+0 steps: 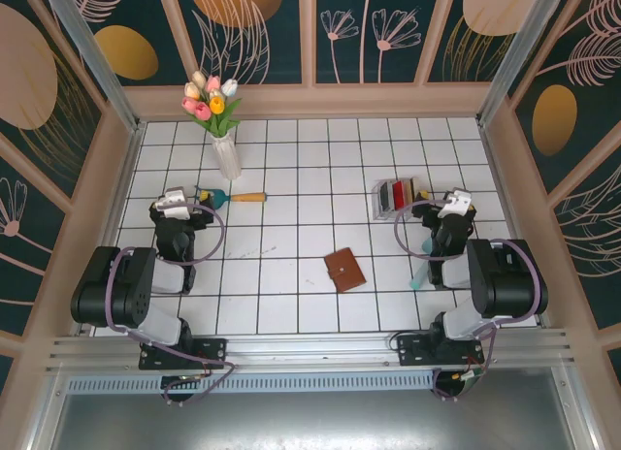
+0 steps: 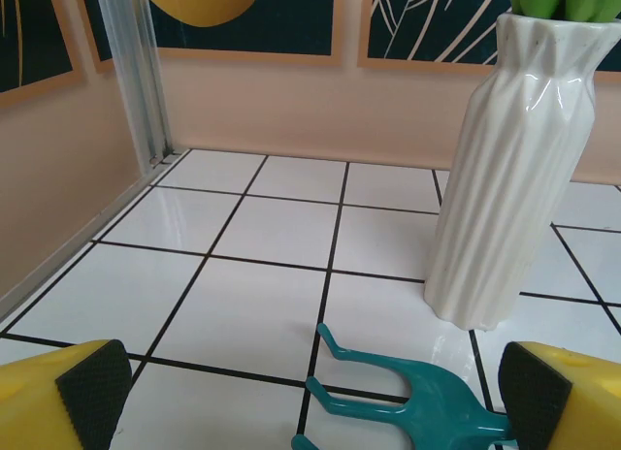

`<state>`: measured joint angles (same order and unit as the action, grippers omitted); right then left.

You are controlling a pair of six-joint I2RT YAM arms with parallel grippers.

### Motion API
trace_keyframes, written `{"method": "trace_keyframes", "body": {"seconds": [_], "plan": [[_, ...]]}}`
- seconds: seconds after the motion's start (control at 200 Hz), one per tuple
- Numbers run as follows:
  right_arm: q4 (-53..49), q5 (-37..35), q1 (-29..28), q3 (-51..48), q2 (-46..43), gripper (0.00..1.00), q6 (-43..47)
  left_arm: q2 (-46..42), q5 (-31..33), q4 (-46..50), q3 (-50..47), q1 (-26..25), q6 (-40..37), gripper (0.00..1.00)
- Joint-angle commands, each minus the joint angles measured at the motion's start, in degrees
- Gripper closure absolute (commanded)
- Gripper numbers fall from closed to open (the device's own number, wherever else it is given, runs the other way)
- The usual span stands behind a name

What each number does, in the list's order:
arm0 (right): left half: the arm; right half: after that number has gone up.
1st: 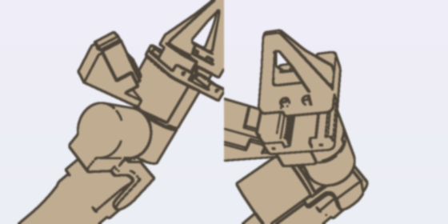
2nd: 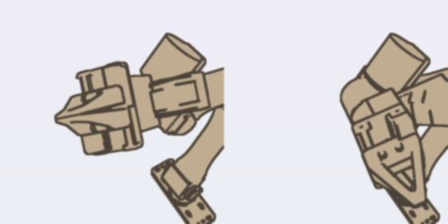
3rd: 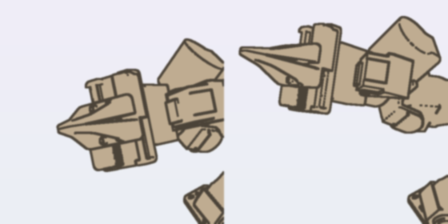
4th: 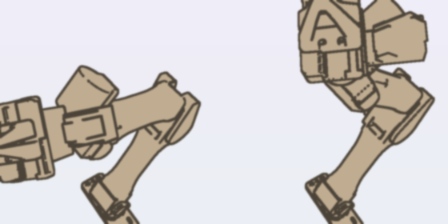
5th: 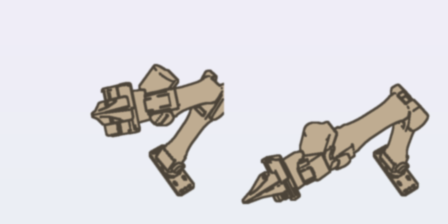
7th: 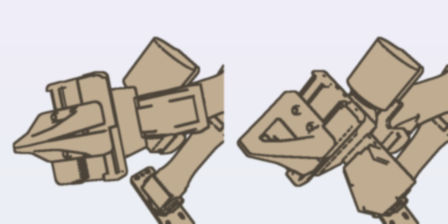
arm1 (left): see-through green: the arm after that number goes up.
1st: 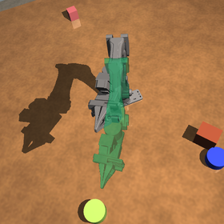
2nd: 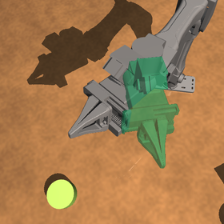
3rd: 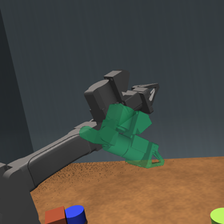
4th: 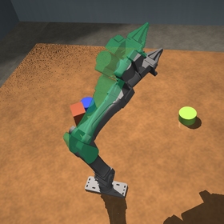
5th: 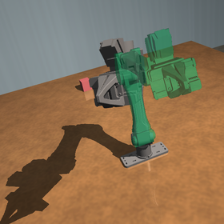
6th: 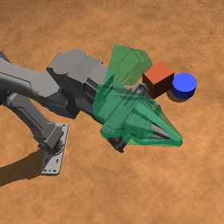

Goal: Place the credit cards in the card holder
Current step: Move the card holder to the center of the table.

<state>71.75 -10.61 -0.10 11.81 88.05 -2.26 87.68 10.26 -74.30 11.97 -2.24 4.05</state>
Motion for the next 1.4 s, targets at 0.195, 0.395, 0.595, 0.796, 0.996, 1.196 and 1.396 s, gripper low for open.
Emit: {"method": "trace_keyframes", "body": {"seconds": [0.195, 0.395, 0.595, 0.796, 0.996, 1.196, 1.396], "plan": [[2.41, -0.07, -0.19, 0.19, 0.34, 0.01, -0.38, -0.57, -0.92, -0.15, 0.87, 0.31, -0.73, 0.01], [2.32, 0.78, 0.18, 0.2, 0.21, 0.01, -0.47, -0.57, -0.94, -0.14, 0.87, 0.32, -0.76, 0.01], [1.55, 4.11, 0.27, 0.7, 0.34, 0.01, 0.69, -0.47, -1.11, 0.28, 1.1, 0.32, -0.67, 0.01], [2.61, 4.56, -0.95, -0.57, -0.98, 0.01, 2.37, -3.36, 2.99, -0.79, -0.66, 0.31, 0.68, 0.01], [-27.88, -0.02, -2.45, 6.35, -18.1, 0.01, -4.58, -21.69, 0.65, 18.75, 2.62, 0.31, 5.52, 0.01], [-73.99, 17.04, -2.45, 25.36, -27.05, 0.01, -22.08, -33.53, 0.72, 49.34, 13.56, 0.31, 28.65, 0.01], [-75.76, 30.45, -15.88, 19.48, -32.26, 0.24, -31.9, -33.19, -26.58, 47.96, 13.3, 0.31, 41.49, 0.01]]}}
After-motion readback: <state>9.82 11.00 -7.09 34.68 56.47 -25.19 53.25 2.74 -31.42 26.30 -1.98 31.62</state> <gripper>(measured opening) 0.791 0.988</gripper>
